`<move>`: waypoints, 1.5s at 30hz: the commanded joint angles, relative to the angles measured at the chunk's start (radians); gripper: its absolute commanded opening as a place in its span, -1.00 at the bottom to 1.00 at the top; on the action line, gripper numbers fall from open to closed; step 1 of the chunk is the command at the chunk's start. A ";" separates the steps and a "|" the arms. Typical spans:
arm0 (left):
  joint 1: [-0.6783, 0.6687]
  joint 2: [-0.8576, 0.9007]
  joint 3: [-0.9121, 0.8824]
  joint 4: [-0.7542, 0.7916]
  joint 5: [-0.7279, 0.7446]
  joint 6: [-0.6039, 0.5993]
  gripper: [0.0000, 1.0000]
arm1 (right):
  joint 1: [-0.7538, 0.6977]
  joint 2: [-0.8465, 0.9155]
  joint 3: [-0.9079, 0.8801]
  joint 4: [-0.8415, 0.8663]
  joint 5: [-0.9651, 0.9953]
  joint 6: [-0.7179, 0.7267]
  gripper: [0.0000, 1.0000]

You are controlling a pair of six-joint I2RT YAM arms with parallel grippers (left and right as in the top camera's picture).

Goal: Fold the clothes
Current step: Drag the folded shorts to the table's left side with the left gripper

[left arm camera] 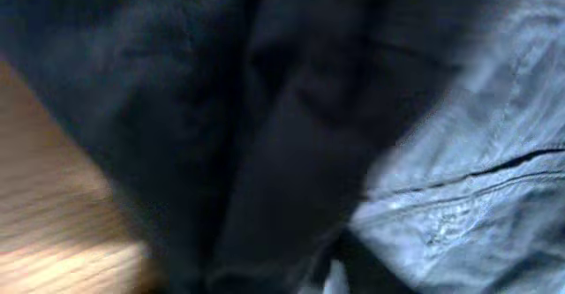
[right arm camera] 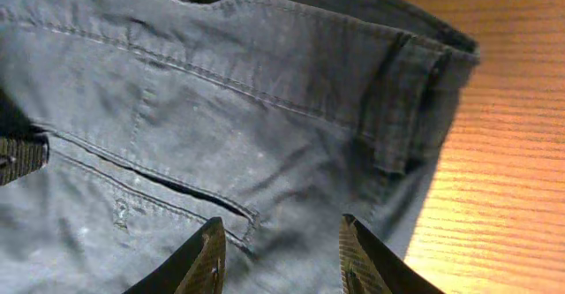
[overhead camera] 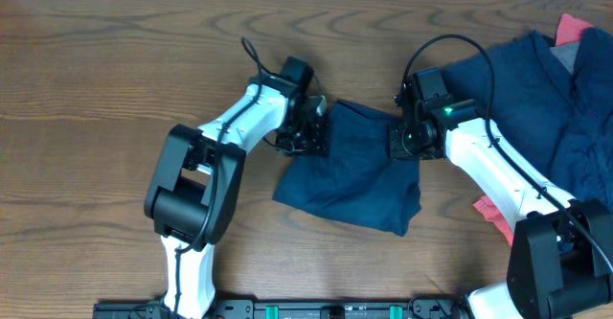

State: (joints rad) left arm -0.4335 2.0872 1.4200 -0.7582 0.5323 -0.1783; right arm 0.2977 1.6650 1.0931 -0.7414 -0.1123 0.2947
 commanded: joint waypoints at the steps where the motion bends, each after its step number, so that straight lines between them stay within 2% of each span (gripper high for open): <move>1: 0.016 0.003 0.003 -0.003 0.024 0.032 -0.88 | 0.009 -0.016 0.016 -0.008 0.000 -0.015 -0.19; 7: 0.150 -0.065 0.022 -0.002 -0.100 -0.022 -0.88 | 0.009 -0.016 0.016 -0.030 0.008 -0.016 -0.19; 11: 0.315 -0.136 0.024 0.003 -0.197 -0.083 -0.88 | 0.008 -0.016 0.016 -0.053 0.021 -0.016 -0.19; 21: 0.821 -0.198 0.024 0.047 -0.205 -0.226 -0.88 | 0.008 -0.016 0.016 -0.097 0.059 -0.023 -0.18; 23: 0.908 -0.198 0.024 0.059 -0.205 -0.277 -0.87 | 0.008 -0.016 0.016 -0.098 0.059 -0.023 -0.18; 26: 1.006 -0.198 0.024 0.063 -0.205 -0.291 -0.85 | 0.008 -0.016 0.016 -0.098 0.059 -0.023 -0.18; 31: 1.090 -0.198 0.016 0.041 -0.205 -0.292 -0.83 | 0.008 -0.016 0.016 -0.097 0.059 -0.022 -0.18; 37: 1.106 -0.198 0.006 -0.002 -0.204 -0.326 -0.76 | 0.008 -0.016 0.016 -0.100 0.059 -0.022 -0.18; 38: 1.106 -0.198 0.006 -0.019 -0.201 -0.325 -0.50 | 0.008 -0.016 0.016 -0.100 0.060 -0.022 -0.17; 39: 1.106 -0.198 0.006 -0.051 -0.194 -0.325 -0.11 | 0.008 -0.016 0.016 -0.100 0.060 -0.022 -0.17; 40: 1.106 -0.198 0.007 -0.083 -0.180 -0.325 0.10 | 0.008 -0.016 0.016 -0.100 0.059 -0.022 -0.17; 41: 1.106 -0.198 0.007 -0.104 -0.167 -0.325 0.52 | 0.008 -0.016 0.016 -0.100 0.060 -0.022 -0.17; 42: 1.106 -0.199 0.007 -0.122 -0.152 -0.326 0.73 | 0.008 -0.016 0.016 -0.100 0.060 -0.023 -0.17; 43: 1.106 -0.200 0.007 -0.141 -0.132 -0.330 0.80 | 0.008 -0.016 0.016 -0.100 0.060 -0.023 -0.17; 45: 1.106 -0.209 0.007 -0.178 -0.121 -0.350 0.81 | 0.008 -0.016 0.016 -0.100 0.060 -0.023 -0.17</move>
State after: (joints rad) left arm 0.6727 1.9034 1.4254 -0.9085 0.3683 -0.5018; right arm 0.2977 1.6650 1.0931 -0.8410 -0.0658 0.2806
